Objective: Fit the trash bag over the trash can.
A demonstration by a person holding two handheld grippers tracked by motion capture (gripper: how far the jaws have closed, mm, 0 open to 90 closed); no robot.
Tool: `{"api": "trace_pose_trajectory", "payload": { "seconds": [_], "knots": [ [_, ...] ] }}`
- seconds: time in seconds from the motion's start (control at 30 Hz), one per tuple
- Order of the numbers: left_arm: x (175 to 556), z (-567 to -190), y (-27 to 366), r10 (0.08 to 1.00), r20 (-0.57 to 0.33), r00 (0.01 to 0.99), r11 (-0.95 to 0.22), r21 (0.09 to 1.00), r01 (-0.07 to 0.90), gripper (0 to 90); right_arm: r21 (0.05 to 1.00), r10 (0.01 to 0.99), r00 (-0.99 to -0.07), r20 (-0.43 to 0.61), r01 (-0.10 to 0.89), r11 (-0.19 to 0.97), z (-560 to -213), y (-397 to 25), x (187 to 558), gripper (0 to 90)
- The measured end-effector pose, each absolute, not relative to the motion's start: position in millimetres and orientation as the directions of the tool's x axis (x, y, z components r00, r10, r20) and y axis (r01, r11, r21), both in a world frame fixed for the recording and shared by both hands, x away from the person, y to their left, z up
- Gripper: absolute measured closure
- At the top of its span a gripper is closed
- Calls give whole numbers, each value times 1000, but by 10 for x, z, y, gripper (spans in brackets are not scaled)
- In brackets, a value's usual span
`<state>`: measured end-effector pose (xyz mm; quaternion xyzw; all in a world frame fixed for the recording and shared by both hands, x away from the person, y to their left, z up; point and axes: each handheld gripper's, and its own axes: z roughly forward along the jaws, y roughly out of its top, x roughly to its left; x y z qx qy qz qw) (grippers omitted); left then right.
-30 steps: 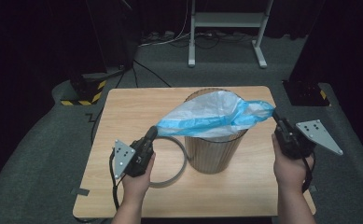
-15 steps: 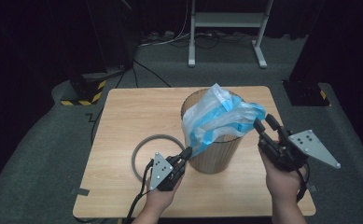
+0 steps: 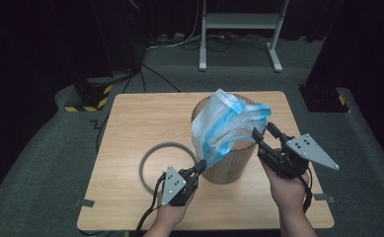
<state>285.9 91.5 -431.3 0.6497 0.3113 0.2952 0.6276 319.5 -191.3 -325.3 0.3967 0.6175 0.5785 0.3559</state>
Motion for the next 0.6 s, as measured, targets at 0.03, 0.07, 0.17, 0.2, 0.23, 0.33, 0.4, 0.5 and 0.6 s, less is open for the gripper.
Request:
{"api": "trace_pose_trajectory", "payload": {
  "seconds": [0.03, 0.07, 0.17, 0.2, 0.23, 0.33, 0.4, 0.5, 0.6],
  "knots": [
    [2861, -4325, 921, 774, -12, 633, -15, 999, 38, 897, 997, 901, -432, 23, 79, 12, -3269, -1920, 3186, 506],
    [2861, -4336, 923, 773, -9, 634, -20, 999, 39, 896, 997, 903, -429, 24, 82, 12, -3292, -1922, 3175, 508],
    [2853, -4366, 901, 769, -6, 640, -25, 999, 40, 896, 994, 909, -417, 12, 106, 35, -3354, -1919, 3180, 541],
    [2850, -4371, 896, 768, -11, 641, -22, 999, 43, 895, 992, 909, -416, 16, 123, 38, -3375, -1931, 3187, 594],
    [2849, -4376, 894, 767, -12, 641, -20, 999, 43, 896, 991, 908, -418, 20, 127, 37, -3386, -1938, 3190, 620],
    [2844, -4374, 887, 767, -13, 641, -18, 999, 42, 895, 992, 907, -422, 10, 120, 45, -3399, -1956, 3164, 803],
    [2843, -4371, 890, 766, -13, 642, -18, 999, 41, 895, 992, 911, -412, -23, 104, 72, -3395, -1944, 3139, 896],
    [2839, -4382, 883, 763, -19, 647, -14, 999, 46, 895, 993, 904, -427, -29, 95, 77, -3384, -1940, 3118, 884],
    [2812, -4375, 877, 755, -22, 655, -9, 999, 44, 895, 994, 886, -463, -38, 70, 79, -3360, -1891, 3052, 750]
  ]
}}
